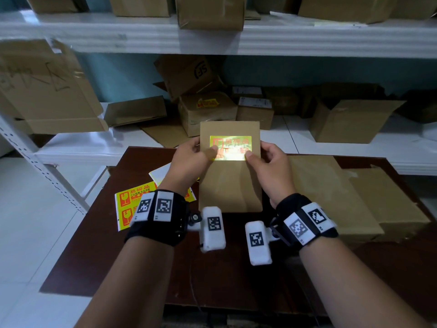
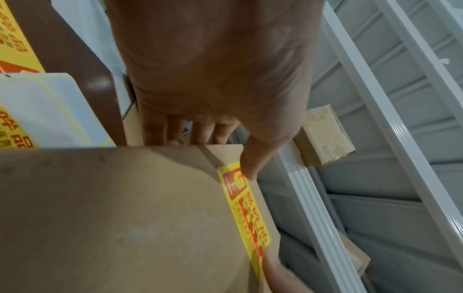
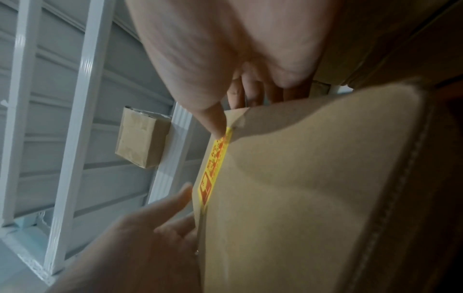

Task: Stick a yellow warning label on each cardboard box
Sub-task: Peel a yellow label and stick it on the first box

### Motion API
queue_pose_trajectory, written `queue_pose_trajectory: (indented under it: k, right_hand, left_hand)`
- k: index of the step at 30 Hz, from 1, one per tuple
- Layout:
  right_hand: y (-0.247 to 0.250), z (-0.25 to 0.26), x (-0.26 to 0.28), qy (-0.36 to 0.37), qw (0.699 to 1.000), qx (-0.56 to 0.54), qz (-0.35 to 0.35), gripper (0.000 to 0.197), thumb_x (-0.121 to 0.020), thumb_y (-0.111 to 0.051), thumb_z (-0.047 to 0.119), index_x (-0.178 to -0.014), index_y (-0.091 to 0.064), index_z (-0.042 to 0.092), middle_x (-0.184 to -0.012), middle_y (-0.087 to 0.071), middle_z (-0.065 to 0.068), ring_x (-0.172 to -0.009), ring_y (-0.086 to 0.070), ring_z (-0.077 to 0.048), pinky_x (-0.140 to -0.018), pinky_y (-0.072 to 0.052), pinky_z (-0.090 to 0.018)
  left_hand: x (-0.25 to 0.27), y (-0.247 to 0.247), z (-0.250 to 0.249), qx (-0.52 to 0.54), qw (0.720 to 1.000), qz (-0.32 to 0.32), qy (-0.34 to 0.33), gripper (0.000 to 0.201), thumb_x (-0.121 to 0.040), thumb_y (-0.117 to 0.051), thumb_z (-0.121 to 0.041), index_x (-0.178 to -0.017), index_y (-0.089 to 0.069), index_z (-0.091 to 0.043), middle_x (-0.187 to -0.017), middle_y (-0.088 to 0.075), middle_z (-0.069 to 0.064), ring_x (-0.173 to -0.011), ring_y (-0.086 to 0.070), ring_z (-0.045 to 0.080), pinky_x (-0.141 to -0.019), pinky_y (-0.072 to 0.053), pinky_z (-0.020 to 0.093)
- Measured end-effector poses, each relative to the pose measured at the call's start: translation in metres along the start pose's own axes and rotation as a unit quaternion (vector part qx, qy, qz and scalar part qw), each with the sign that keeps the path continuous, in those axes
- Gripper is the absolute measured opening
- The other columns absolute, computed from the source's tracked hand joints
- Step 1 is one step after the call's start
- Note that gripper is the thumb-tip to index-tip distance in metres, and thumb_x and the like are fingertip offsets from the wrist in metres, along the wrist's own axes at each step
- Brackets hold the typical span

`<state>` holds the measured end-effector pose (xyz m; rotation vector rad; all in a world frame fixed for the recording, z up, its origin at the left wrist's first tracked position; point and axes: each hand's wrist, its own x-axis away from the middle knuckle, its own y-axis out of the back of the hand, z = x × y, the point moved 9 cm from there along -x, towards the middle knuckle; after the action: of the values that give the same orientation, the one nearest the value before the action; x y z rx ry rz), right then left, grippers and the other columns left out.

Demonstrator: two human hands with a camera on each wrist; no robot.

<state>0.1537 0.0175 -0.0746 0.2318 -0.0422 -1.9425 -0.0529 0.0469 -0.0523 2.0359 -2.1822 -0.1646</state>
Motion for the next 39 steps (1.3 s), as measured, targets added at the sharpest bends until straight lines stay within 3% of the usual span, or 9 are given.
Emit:
queue_pose_trajectory:
  k: [3, 8, 18, 22, 25, 27, 30, 35, 39]
  right_hand:
    - [-0.001, 0.001, 0.001, 0.013, 1.000, 0.014, -0.004, 0.040, -0.089, -0.074, 0.016, -0.127, -0.062, 0.024, -0.118, -0.071, 0.010, -0.110, -0.065, -0.004, -0.101, -0.053, -0.039]
    - [-0.001, -0.001, 0.001, -0.010, 1.000, -0.017, 0.008, 0.041, -0.093, -0.068, 0.008, -0.131, -0.061, 0.022, -0.120, -0.070, 0.008, -0.112, -0.065, -0.006, -0.104, -0.052, -0.039]
    - [-0.002, -0.002, 0.000, -0.006, 1.000, -0.015, 0.012, 0.043, -0.092, -0.069, 0.011, -0.132, -0.061, 0.023, -0.122, -0.071, 0.008, -0.113, -0.066, -0.006, -0.103, -0.053, -0.039]
    - [0.000, 0.000, 0.000, 0.003, 1.000, -0.019, 0.004, 0.041, -0.090, -0.072, 0.011, -0.129, -0.063, 0.021, -0.117, -0.073, 0.008, -0.108, -0.068, -0.005, -0.100, -0.055, -0.038]
    - [-0.001, -0.002, -0.001, 0.007, 1.000, -0.008, -0.002, 0.043, -0.087, -0.074, 0.014, -0.129, -0.064, 0.020, -0.117, -0.073, 0.008, -0.108, -0.069, -0.006, -0.099, -0.055, -0.040]
    - [-0.002, -0.002, -0.001, 0.014, 1.000, -0.001, -0.011, 0.044, -0.084, -0.076, 0.018, -0.126, -0.065, 0.021, -0.115, -0.073, 0.008, -0.106, -0.069, -0.005, -0.098, -0.056, -0.040]
    - [-0.004, -0.001, -0.001, 0.023, 1.000, 0.016, -0.012, 0.047, -0.081, -0.078, 0.024, -0.125, -0.063, 0.023, -0.114, -0.072, 0.010, -0.105, -0.068, -0.005, -0.096, -0.056, -0.039]
    - [-0.006, -0.002, -0.002, 0.025, 0.999, 0.025, 0.000, 0.046, -0.081, -0.078, 0.023, -0.124, -0.062, 0.024, -0.116, -0.071, 0.010, -0.108, -0.067, -0.008, -0.099, -0.055, -0.042]
    - [-0.010, 0.004, 0.003, 0.045, 0.999, 0.023, -0.010, 0.048, -0.075, -0.085, 0.022, -0.118, -0.063, 0.023, -0.109, -0.074, 0.009, -0.102, -0.070, -0.007, -0.094, -0.057, -0.041]
  left_hand:
    - [-0.001, -0.001, 0.001, -0.028, 0.999, -0.018, -0.016, 0.038, -0.090, -0.068, -0.012, -0.127, -0.063, -0.021, -0.120, -0.070, -0.001, -0.111, -0.065, 0.018, -0.098, -0.053, 0.043]
    - [-0.003, 0.000, 0.002, -0.031, 0.999, 0.015, -0.009, 0.048, -0.092, -0.059, 0.003, -0.135, -0.058, -0.016, -0.125, -0.068, 0.002, -0.116, -0.063, 0.019, -0.100, -0.052, 0.041]
    - [-0.003, 0.002, 0.002, -0.026, 0.998, 0.059, -0.003, 0.052, -0.089, -0.056, 0.012, -0.135, -0.058, -0.013, -0.120, -0.070, 0.003, -0.110, -0.067, 0.019, -0.081, -0.057, 0.028]
    - [-0.002, 0.004, -0.002, -0.039, 0.998, 0.050, -0.006, 0.054, -0.084, -0.046, 0.016, -0.125, -0.064, -0.014, -0.107, -0.073, 0.003, -0.091, -0.069, 0.015, -0.072, -0.054, 0.029]
    - [-0.003, 0.006, 0.000, -0.015, 1.000, 0.008, 0.003, 0.030, -0.090, -0.058, -0.011, -0.118, -0.068, -0.016, -0.100, -0.072, -0.001, -0.085, -0.068, 0.011, -0.080, -0.056, 0.031]
    - [-0.004, 0.007, 0.002, -0.061, 0.997, -0.036, 0.001, 0.043, -0.086, -0.071, -0.037, -0.123, -0.064, -0.017, -0.109, -0.071, -0.004, -0.098, -0.067, 0.012, -0.088, -0.055, 0.034]
    - [-0.003, 0.009, -0.003, -0.145, 0.986, -0.078, -0.033, 0.056, -0.084, -0.076, -0.039, -0.130, -0.057, -0.014, -0.116, -0.067, -0.004, -0.105, -0.063, 0.014, -0.087, -0.052, 0.031]
    - [-0.011, 0.015, 0.002, -0.134, 0.990, -0.049, -0.009, 0.024, -0.097, -0.056, -0.025, -0.118, -0.065, -0.017, -0.109, -0.071, 0.000, -0.104, -0.066, 0.022, -0.090, -0.055, 0.041]
    - [-0.003, 0.013, -0.008, -0.179, 0.979, -0.096, -0.014, 0.057, -0.083, -0.066, -0.061, -0.114, -0.053, -0.015, -0.107, -0.061, -0.003, -0.100, -0.058, 0.019, -0.087, -0.050, 0.040]
